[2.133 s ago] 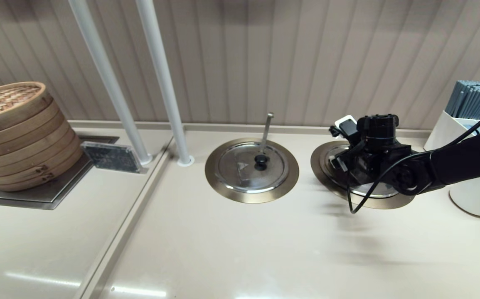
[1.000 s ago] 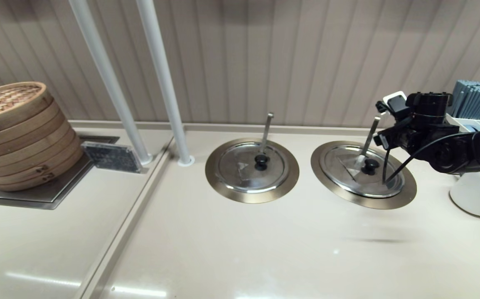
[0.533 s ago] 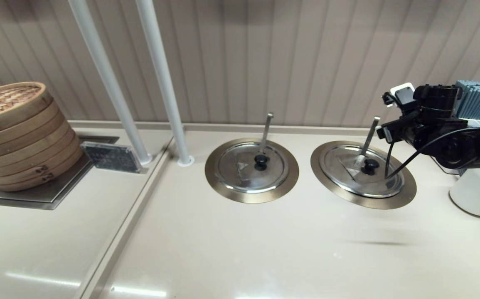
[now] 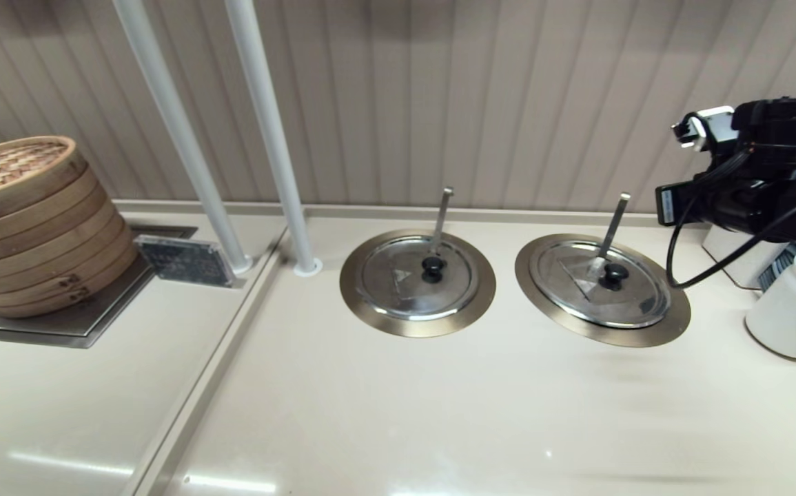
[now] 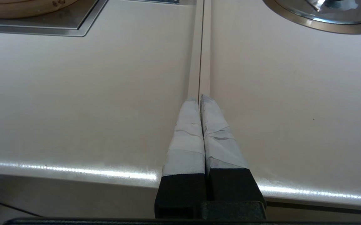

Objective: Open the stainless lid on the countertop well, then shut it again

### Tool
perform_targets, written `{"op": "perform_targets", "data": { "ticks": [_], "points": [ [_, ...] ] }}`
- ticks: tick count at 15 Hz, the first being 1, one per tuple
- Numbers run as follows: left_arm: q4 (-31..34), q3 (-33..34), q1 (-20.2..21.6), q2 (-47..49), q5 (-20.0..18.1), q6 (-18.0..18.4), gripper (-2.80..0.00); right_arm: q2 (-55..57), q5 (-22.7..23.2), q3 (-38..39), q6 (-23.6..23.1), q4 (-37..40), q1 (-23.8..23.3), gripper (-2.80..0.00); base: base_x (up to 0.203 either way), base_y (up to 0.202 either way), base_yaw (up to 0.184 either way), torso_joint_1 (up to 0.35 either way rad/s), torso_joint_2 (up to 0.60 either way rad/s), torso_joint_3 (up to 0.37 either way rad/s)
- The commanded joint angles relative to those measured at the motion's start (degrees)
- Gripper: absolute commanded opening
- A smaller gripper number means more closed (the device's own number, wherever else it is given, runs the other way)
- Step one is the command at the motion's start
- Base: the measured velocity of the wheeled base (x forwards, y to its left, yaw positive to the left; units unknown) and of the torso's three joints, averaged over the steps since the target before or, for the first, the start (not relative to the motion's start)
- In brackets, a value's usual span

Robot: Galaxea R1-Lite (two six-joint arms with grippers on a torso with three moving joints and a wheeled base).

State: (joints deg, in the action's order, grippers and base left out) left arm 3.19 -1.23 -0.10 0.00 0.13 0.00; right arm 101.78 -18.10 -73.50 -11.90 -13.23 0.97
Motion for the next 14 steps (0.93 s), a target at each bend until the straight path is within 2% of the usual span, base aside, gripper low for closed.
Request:
{"op": "perform_targets", "data": {
  "ticks": [1,6,10,14],
  "points": [
    [0.06,0.00,0.01,0.00,0.04,0.00,-2.80,-14.99,2.94,4.67,2.39,6.60,0.50,-2.80,0.000,0.000,0.000,0.000,0.00,0.000],
    [0.01,0.00,0.01,0.00,0.04,0.00,-2.80,-46.39,5.98,21.69,6.26,17.65,2.82,-2.80,0.000,0.000,0.000,0.000,0.00,0.000],
    [0.02,0.00,0.01,0.00,0.04,0.00,-2.80,-70.27,5.70,28.06,7.04,28.68,2.53,-2.80,0.000,0.000,0.000,0.000,0.00,0.000],
    [-0.03,0.00,0.01,0.00,0.04,0.00,-2.80,-92.12,5.83,35.08,6.89,35.92,0.96,-2.80,0.000,0.000,0.000,0.000,0.00,0.000]
  ]
}}
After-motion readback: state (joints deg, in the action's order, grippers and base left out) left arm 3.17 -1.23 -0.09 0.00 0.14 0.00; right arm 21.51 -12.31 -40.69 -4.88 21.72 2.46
